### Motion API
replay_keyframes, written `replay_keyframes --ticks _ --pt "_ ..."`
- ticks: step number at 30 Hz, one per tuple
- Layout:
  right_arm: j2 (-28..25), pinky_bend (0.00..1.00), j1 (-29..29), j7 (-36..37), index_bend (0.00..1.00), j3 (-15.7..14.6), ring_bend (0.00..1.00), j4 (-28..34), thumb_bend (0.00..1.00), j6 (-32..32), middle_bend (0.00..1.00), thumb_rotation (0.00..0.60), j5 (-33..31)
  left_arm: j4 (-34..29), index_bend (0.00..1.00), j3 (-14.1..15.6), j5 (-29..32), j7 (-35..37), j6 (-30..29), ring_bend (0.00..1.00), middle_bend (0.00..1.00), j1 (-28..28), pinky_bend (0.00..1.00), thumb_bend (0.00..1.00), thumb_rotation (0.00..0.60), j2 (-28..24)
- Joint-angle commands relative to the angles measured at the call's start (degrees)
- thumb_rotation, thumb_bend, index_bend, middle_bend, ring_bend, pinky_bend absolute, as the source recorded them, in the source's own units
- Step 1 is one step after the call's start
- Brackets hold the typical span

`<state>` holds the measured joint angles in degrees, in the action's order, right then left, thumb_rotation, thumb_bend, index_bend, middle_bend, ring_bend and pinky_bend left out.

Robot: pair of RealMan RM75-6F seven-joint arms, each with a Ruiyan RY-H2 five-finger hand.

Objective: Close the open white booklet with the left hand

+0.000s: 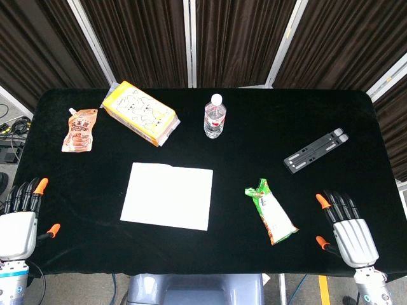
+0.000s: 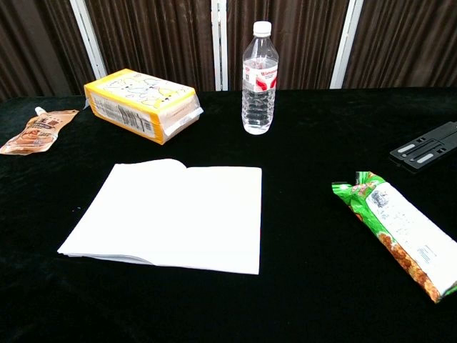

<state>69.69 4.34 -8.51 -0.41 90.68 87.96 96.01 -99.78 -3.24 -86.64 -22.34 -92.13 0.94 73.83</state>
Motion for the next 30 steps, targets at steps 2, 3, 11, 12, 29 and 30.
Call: replay_keyframes --ticks 2,3,11,12,29,30 --pt "0.09 0.0 0.12 -0.34 0.0 0.24 0.0 0.22 0.04 -0.6 0.0 0.6 -0.73 -0.02 0.0 -0.14 0.42 0.14 0.33 0.0 0.0 0.11 0.0 0.13 0.6 -0.13" --pt "0.16 0.0 0.11 -0.47 0.0 0.27 0.0 0.15 0.04 -0.72 0.0 0.6 -0.9 0.02 0.0 -0.16 0.55 0.16 0.48 0.0 0.0 0.16 0.0 0.13 0.6 -0.15" --pt "0.34 0.0 0.07 -0.39 0.0 0.23 0.0 0.16 0.05 -1.03 0.0 0.6 -1.32 -0.12 0.0 0.06 0.48 0.24 0.66 0.0 0.0 0.17 0.0 0.13 0.6 -0.4" --pt "0.31 0.0 0.06 -0.33 0.0 0.28 0.0 0.24 0.04 -0.94 0.0 0.6 -1.3 -0.15 0.0 0.15 0.33 0.23 0.7 0.0 0.0 0.19 0.0 0.13 0.6 -0.47" --pt "-0.08 0.0 0.01 0.57 0.0 0.21 0.0 0.98 0.05 -1.15 0.0 0.6 -1.6 0.0 0.0 2.35 -1.32 -1.39 4.97 0.0 0.0 1.94 0.0 0.14 0.6 0.13" --pt "-0.16 0.0 0.0 0.68 0.0 0.23 0.0 1.07 0.05 -1.06 0.0 0.6 -1.59 0.03 0.0 2.46 -1.5 -1.67 5.33 0.0 0.0 2.16 0.0 0.15 0.6 0.28"
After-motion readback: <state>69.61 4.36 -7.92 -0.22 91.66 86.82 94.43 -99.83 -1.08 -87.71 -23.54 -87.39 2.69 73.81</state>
